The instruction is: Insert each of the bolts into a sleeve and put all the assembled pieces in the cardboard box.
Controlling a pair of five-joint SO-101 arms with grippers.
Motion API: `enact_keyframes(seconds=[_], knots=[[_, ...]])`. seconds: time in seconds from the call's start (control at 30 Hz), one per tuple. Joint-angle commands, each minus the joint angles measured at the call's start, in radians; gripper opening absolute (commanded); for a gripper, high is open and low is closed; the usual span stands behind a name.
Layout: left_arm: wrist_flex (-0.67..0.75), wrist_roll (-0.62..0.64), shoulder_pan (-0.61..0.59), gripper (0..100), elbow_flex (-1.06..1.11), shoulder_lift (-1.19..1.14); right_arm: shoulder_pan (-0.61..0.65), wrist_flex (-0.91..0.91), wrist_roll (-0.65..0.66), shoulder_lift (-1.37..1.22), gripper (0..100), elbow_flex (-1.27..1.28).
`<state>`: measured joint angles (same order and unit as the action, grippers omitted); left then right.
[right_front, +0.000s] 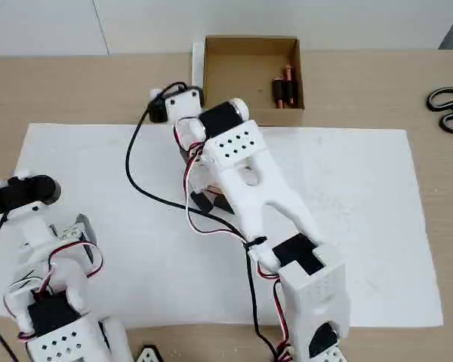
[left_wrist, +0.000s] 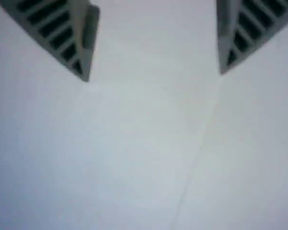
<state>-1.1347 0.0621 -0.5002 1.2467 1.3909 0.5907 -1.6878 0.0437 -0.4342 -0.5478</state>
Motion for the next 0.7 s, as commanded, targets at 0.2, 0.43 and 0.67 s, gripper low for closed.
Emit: enact_keyframes(seconds=[0.2,0.43,0.67], knots=[[0.0,0.006,0.008,17,-0.038,-0.003,0.065,0.048,-0.011,-0.008,10.7,0.02],[-0.002,0.006,0.008,17,-0.038,-0.003,0.094,0.059,-0.037,-0.088,10.7,0.018],[-0.002,0.006,0.008,17,-0.038,-0.003,0.09,0.079,-0.04,-0.14,10.7,0.018]])
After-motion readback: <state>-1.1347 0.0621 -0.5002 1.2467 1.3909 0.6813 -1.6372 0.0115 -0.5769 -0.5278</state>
